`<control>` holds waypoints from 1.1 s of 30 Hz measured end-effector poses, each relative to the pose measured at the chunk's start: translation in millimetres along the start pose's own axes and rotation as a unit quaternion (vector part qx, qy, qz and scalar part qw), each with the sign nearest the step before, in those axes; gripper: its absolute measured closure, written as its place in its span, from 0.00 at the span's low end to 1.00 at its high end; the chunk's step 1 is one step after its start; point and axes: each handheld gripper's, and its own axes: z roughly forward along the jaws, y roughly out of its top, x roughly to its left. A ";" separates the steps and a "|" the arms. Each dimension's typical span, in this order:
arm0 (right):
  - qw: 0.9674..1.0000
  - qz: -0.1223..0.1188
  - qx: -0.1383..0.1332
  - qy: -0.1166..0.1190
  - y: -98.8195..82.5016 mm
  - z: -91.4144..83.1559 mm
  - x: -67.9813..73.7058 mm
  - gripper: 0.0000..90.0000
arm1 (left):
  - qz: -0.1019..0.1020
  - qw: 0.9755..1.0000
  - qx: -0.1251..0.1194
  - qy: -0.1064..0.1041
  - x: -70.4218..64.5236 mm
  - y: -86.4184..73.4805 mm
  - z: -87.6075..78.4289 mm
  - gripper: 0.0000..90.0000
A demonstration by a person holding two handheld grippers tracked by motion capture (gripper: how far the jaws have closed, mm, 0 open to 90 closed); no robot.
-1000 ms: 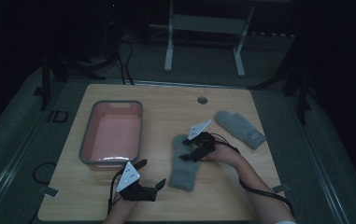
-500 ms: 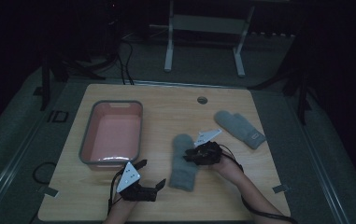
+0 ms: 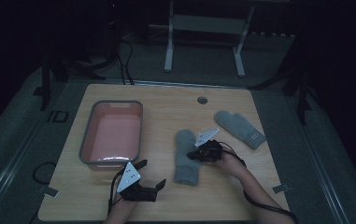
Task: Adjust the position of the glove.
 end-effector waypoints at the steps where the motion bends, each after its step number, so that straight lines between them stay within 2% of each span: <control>1: 1.000 -0.003 0.000 0.003 1.0 1.0 -2.8 1.00 | -0.001 1.000 0.000 0.000 0.1 -0.1 0.1 0.01; 4: 1.000 -0.021 0.000 0.017 5.9 6.0 -9.3 1.00 | -0.001 1.000 0.001 0.000 0.1 -0.2 0.4 0.01; 7: 0.999 -0.026 0.002 0.024 9.8 9.2 -13.0 1.00 | -0.001 1.000 0.001 0.000 0.2 -0.1 0.3 0.01; 14: 1.000 -0.006 -0.003 0.021 13.3 8.7 -14.3 1.00 | -0.002 1.000 0.000 0.000 1.1 -0.3 -0.8 0.01; 18: 0.999 0.005 -0.028 0.018 12.9 -4.6 -12.1 0.87 | -0.001 1.000 -0.001 0.000 0.7 -0.2 -0.9 0.01; 19: 0.999 0.008 -0.034 0.013 12.0 -9.3 -11.7 0.80 | -0.001 1.000 -0.001 0.001 0.7 -0.2 -1.0 0.01; 21: 0.999 0.014 -0.045 -0.011 9.2 -20.0 -11.1 0.70 | -0.002 1.000 -0.001 0.001 0.9 -0.1 -0.7 0.01; 24: 0.997 0.037 -0.060 -0.045 1.8 -37.8 -14.2 0.48 | -0.001 1.000 0.000 0.000 0.4 -0.3 -0.1 0.01; 25: 0.997 0.037 -0.060 -0.045 1.8 -37.8 -14.2 0.48 | -0.001 1.000 0.000 0.000 0.4 -0.3 -0.1 0.01; 26: 0.994 0.051 -0.066 -0.076 -6.2 -50.4 -19.2 0.37 | 0.001 1.000 0.001 -0.001 0.0 -0.4 0.2 0.01; 30: 0.986 0.086 -0.090 -0.108 -21.2 -72.6 -29.8 0.30 | 0.001 1.000 0.001 0.000 0.2 -0.5 0.6 0.01; 32: 0.984 0.111 -0.091 -0.108 -28.5 -83.1 -38.1 0.25 | 0.001 1.000 0.003 0.000 0.7 -0.8 1.0 0.01; 33: 0.982 0.119 -0.096 -0.112 -32.3 -88.5 -40.8 0.28 | 0.001 1.000 0.003 0.001 0.8 -0.9 1.1 0.01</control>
